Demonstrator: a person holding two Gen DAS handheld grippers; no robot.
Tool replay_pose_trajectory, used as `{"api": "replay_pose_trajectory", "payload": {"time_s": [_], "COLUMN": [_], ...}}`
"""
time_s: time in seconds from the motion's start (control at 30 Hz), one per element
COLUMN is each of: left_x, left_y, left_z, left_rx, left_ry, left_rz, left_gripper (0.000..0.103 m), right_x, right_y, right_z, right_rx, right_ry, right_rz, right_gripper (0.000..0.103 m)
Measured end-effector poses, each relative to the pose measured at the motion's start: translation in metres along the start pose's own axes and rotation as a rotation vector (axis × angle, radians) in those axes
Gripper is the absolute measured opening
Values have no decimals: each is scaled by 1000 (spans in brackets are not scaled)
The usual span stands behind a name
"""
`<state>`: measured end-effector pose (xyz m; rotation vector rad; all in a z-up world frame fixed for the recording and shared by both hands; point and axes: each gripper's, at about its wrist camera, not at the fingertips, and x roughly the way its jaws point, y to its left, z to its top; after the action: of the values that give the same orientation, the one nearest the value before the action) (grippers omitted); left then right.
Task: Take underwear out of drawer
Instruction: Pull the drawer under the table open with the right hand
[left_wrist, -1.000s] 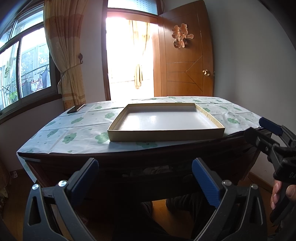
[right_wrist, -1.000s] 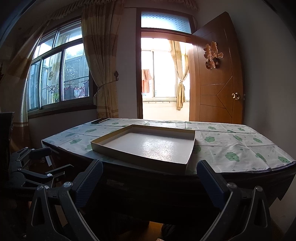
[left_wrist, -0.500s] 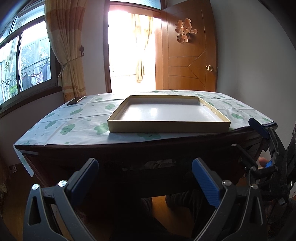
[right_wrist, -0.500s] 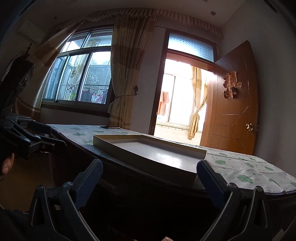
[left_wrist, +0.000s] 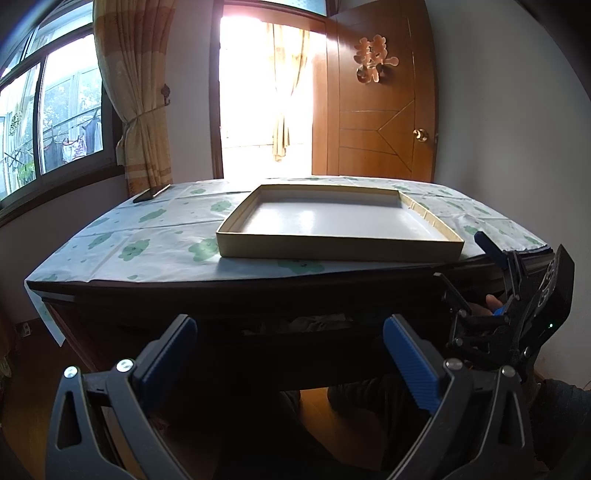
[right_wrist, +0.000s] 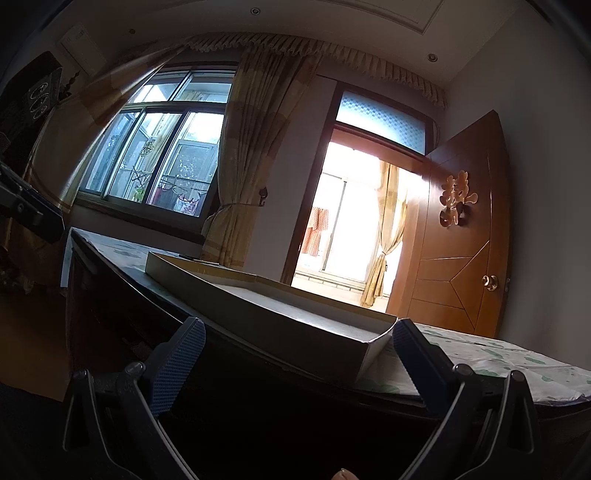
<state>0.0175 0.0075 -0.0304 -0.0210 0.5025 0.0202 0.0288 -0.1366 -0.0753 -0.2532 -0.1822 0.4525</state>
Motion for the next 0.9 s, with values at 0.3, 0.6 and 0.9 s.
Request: {"api": "replay_pose_trajectory", "payload": {"time_s": [0.3,0.6,0.9], "left_x": [2,1,1], "left_y": [1,0,-1], "left_z": [-2,-3,-4], "left_rx": [-1,3,2], "left_ry": [14,20,24], "left_rz": [9,9,7], "left_gripper": [103,103,103], "right_x": [6,10,4], "right_y": [0,0,3], "right_z": [-13,-18,-15], "right_rx": [-43,-106,-132], "right_ry": [-3,7,10], "right_rz": [-2,-15,-16], "right_gripper": [102,102,102]}}
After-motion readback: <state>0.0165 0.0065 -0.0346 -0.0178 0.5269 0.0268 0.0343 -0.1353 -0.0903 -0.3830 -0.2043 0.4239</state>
